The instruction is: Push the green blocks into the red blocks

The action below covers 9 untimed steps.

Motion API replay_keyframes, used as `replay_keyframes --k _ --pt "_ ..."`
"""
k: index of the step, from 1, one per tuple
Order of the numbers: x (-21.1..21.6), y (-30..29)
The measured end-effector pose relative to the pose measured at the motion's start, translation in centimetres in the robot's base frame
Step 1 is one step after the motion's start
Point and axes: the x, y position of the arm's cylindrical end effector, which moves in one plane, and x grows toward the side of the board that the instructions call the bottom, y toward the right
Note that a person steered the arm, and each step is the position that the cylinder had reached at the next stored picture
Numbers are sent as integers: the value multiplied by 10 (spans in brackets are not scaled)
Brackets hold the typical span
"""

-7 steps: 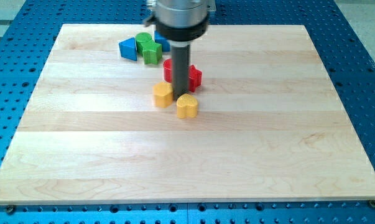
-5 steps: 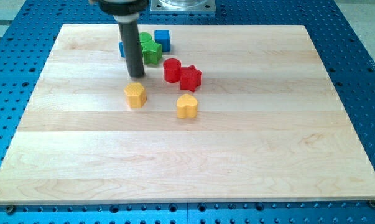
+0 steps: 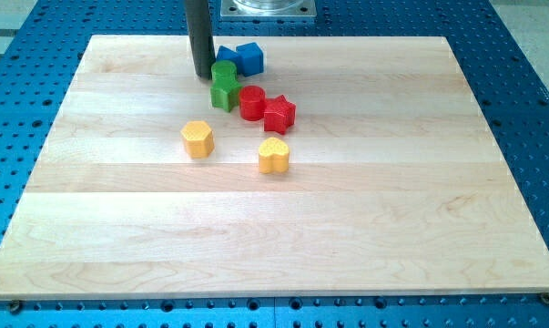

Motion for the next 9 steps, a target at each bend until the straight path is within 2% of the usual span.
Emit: replay_keyframes --k 1,2,3,4,5,6,7,8,9 --pt "35 36" --pt "71 41" --pt "51 7" --pt "71 -2" --pt "107 1" --pt "109 53" --pt "101 37" --pt "46 29" --pt "20 83"
